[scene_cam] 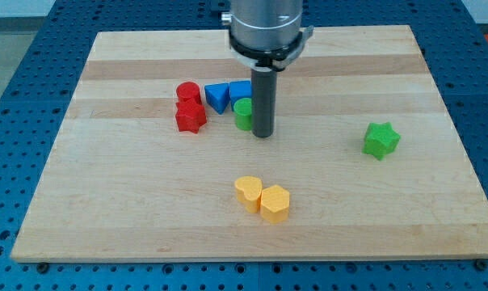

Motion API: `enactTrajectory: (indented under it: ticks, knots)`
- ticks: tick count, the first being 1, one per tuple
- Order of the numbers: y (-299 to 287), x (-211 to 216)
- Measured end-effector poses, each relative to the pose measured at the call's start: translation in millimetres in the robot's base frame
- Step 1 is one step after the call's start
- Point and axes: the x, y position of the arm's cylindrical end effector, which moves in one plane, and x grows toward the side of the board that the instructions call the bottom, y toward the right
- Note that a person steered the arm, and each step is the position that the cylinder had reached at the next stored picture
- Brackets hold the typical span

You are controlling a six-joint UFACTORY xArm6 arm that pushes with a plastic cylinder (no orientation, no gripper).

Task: Push the green star towards the center

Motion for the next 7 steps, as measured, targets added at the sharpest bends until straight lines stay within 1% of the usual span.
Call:
enactTrajectory:
  ticks: [1, 2, 3, 4, 5, 6, 7]
  knots:
    - [-19.7, 3.0]
    - [-20.5, 3.7]
    - [-22.3, 16.6]
    - [-7.8, 29.9]
    - [34.3, 44.8]
    - [78.1, 76.9]
    - [81.9, 77.9]
